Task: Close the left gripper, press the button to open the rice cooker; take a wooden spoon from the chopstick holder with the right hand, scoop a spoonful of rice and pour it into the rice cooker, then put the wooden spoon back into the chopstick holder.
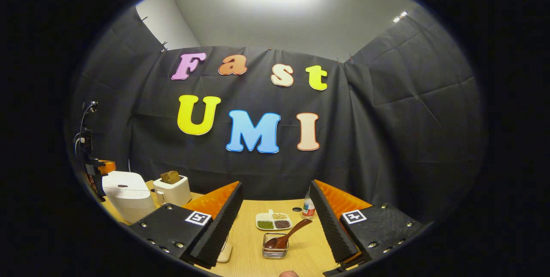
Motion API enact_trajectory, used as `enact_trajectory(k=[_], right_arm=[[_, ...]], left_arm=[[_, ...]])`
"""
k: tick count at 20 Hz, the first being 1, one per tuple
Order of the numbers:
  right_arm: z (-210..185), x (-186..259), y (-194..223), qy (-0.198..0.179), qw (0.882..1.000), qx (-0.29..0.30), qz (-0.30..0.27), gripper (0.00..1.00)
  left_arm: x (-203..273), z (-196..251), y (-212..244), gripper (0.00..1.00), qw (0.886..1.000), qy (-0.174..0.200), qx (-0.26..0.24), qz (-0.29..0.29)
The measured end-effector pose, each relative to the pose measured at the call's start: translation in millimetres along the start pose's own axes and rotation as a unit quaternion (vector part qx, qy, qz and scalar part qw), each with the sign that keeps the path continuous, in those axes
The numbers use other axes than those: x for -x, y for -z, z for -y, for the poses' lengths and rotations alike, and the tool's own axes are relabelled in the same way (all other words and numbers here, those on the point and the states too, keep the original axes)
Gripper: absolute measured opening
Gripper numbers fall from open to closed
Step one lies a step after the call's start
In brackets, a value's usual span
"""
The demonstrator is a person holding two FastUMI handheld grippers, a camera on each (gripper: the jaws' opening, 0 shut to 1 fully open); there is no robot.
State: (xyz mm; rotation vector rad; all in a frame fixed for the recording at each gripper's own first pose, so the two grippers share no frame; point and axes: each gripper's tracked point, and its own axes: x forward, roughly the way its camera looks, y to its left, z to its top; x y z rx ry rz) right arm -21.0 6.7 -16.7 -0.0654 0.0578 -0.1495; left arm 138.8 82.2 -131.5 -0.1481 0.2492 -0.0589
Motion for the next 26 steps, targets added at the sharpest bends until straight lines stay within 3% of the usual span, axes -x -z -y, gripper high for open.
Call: enact_trajectory(k=[10, 21, 26], right_arm=[[-0.3, 13.9, 9.5, 0.033, 0.999, 0.005, -0.017, 0.95], [-11.9, 13.8, 5.7, 0.021, 1.0, -0.003, -0.01, 0.95], [-3.1, 2.4, -7.2, 0.002, 1.0, 0.0, 0.008, 0.95]], left_arm=[[-45.8, -16.5, 72.6, 0.07, 0.996, -0.004, 0.009, -0.086], [-44.1, -15.6, 75.7, 0.09, 0.997, -0.009, 0.016, -0.082], [-41.4, -19.4, 40.8, 0.09, 0.998, -0.03, -0.009, -0.052]])
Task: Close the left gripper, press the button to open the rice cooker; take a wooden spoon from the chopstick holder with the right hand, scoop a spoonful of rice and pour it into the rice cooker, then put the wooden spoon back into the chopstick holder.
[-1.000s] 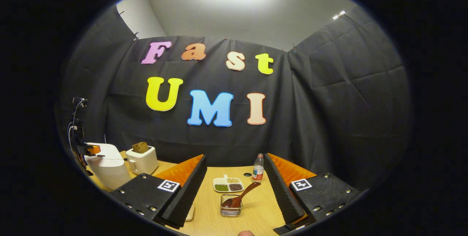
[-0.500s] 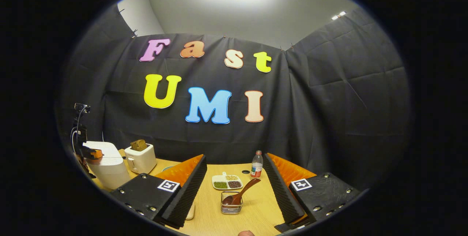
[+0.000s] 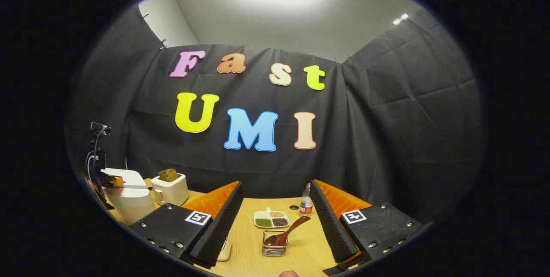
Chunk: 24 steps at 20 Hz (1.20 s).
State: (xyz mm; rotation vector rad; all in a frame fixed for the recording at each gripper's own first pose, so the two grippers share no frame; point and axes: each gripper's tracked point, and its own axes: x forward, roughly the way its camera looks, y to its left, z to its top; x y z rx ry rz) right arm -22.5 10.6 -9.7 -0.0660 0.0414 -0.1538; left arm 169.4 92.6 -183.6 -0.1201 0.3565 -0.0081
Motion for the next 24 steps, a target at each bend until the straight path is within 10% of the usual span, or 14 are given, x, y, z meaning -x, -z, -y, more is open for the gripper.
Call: enact_trajectory(k=[10, 18, 24], right_arm=[[27.0, -28.7, 13.6, -0.023, 0.999, -0.032, -0.006, 0.95], [50.6, -64.5, 28.9, -0.031, 0.998, -0.045, -0.015, 0.95], [67.0, -97.9, 62.4, -0.032, 0.996, -0.064, -0.051, 0.95]], left_arm=[[57.4, 2.2, -90.6, 0.08, 0.994, -0.033, -0.015, 0.099], [138.1, 42.5, -122.1, 0.95, 0.986, -0.024, -0.017, 0.162], [182.9, 66.1, -129.8, 0.95, 0.983, -0.027, -0.019, 0.18]])
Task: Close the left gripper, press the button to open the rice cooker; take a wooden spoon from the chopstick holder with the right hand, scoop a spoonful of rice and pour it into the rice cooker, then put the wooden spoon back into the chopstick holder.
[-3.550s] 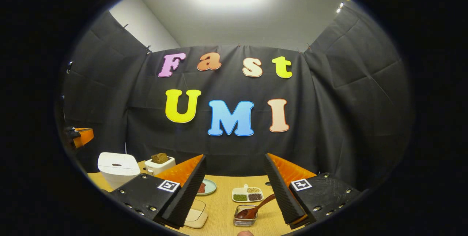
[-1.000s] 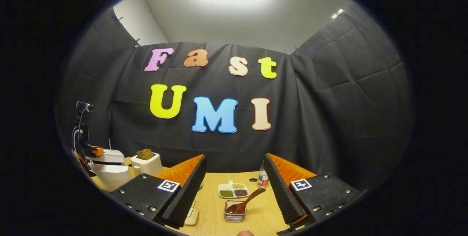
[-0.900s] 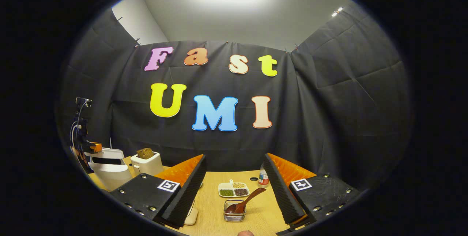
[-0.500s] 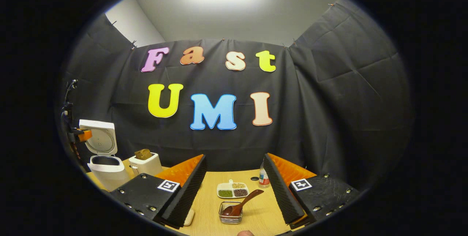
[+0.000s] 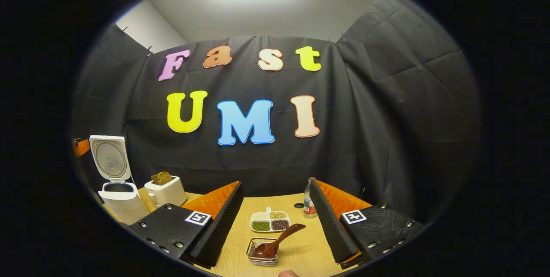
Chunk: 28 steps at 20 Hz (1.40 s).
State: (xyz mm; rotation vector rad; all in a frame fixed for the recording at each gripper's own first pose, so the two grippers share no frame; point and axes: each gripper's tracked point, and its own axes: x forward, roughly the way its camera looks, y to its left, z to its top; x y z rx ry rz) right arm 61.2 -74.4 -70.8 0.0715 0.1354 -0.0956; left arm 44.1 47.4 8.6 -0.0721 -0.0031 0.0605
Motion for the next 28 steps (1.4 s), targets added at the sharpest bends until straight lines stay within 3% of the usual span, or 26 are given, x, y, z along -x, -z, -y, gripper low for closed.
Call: enact_trajectory(k=[1, 7, 8, 10, 14, 15, 20, 23, 26, 28], right_arm=[[4.4, -6.6, 7.5, 0.002, 1.0, -0.006, -0.009, 0.95], [20.8, -41.3, 57.6, 0.003, 0.996, -0.051, -0.07, 0.95], [22.0, -46.5, 67.4, 0.004, 0.995, -0.059, -0.081, 0.95], [23.2, -55.0, 89.1, 0.004, 0.992, -0.075, -0.106, 0.95], [28.2, -66.3, 128.4, 0.014, 0.985, -0.089, -0.148, 0.95], [28.3, -68.2, 136.4, 0.014, 0.983, -0.09, -0.156, 0.95], [23.1, -77.7, 176.8, 0.012, 0.971, -0.119, -0.205, 0.94], [20.1, -81.3, 198.6, 0.011, 0.963, -0.132, -0.234, 0.74], [12.5, -81.7, 217.3, -0.002, 0.956, -0.137, -0.26, 0.73], [6.2, -81.8, 221.7, -0.012, 0.952, -0.143, -0.27, 0.55]], left_arm=[[4.6, 2.8, -2.2, 0.99, 1.0, -0.001, -0.001, 0.001], [33.9, 9.8, -7.4, 0.95, 1.0, -0.014, -0.016, -0.004], [37.6, 8.7, -8.5, 0.99, 1.0, -0.018, -0.018, -0.005], [44.6, 6.3, -8.2, 0.95, 0.999, -0.026, -0.025, -0.007], [57.2, 1.3, -4.0, 0.99, 0.999, -0.043, -0.027, -0.017], [60.3, -0.6, -3.0, 0.95, 0.998, -0.048, -0.027, -0.02], [72.2, -6.4, -0.1, 1.0, 0.997, -0.068, -0.03, -0.028], [78.9, -8.2, -0.2, 0.99, 0.996, -0.079, -0.032, -0.032], [82.9, -8.4, 1.0, 0.99, 0.995, -0.087, -0.034, -0.035], [85.7, -5.9, 2.0, 0.95, 0.994, -0.092, -0.036, -0.037]])
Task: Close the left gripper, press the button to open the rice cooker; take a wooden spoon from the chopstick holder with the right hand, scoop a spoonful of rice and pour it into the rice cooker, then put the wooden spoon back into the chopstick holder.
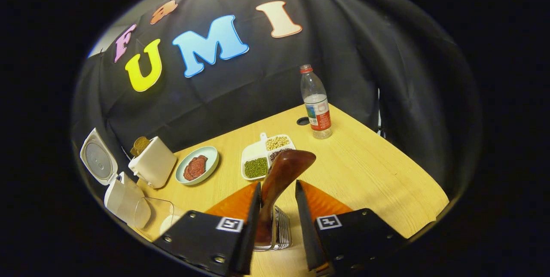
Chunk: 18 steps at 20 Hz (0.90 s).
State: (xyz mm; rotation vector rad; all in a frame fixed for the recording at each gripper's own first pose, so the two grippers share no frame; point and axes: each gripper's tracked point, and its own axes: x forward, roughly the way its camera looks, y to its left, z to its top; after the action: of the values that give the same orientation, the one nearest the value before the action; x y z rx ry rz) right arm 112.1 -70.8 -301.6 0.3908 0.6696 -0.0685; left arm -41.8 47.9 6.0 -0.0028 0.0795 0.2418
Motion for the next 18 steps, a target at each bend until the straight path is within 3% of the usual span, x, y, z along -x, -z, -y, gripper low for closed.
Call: enact_trajectory(k=[1, 3, 4, 5, 7, 9, 11, 18], right_arm=[[-0.9, 0.8, 3.4, -0.005, 1.0, 0.001, -0.011, 0.46], [-4.5, 0.9, 10.3, -0.016, 1.0, 0.009, -0.02, 0.46], [-7.0, -1.6, 4.8, -0.012, 1.0, 0.007, -0.009, 0.38], [-11.8, -7.0, 7.4, -0.029, 0.999, 0.005, -0.012, 0.16], [-20.8, 2.6, 3.6, -0.033, 0.999, 0.025, -0.009, 0.11], [-24.8, 7.7, -3.3, -0.028, 0.998, 0.06, 0.003, 0.11], [-30.3, 18.5, -14.7, -0.022, 0.996, 0.079, 0.02, 0.11], [-61.9, 62.1, -61.7, 0.006, 0.993, 0.077, 0.087, 0.11]], left_arm=[[0.8, 1.2, 0.2, 0.99, 1.0, -0.002, 0.0, -0.001], [3.4, 5.8, 1.7, 0.95, 1.0, -0.003, 0.0, -0.002], [3.9, 6.6, 2.4, 0.95, 1.0, -0.003, 0.0, -0.002], [4.9, 8.0, 2.3, 0.95, 1.0, -0.002, 0.0, -0.002], [4.5, 12.3, 3.5, 0.99, 1.0, 0.005, 0.001, 0.0], [0.8, 11.9, 6.5, 0.95, 1.0, 0.01, -0.002, 0.001], [-6.8, 10.8, 7.4, 1.0, 1.0, 0.022, 0.009, 0.003], [-54.3, -12.3, 10.0, 1.0, 0.997, 0.064, 0.044, 0.006]])
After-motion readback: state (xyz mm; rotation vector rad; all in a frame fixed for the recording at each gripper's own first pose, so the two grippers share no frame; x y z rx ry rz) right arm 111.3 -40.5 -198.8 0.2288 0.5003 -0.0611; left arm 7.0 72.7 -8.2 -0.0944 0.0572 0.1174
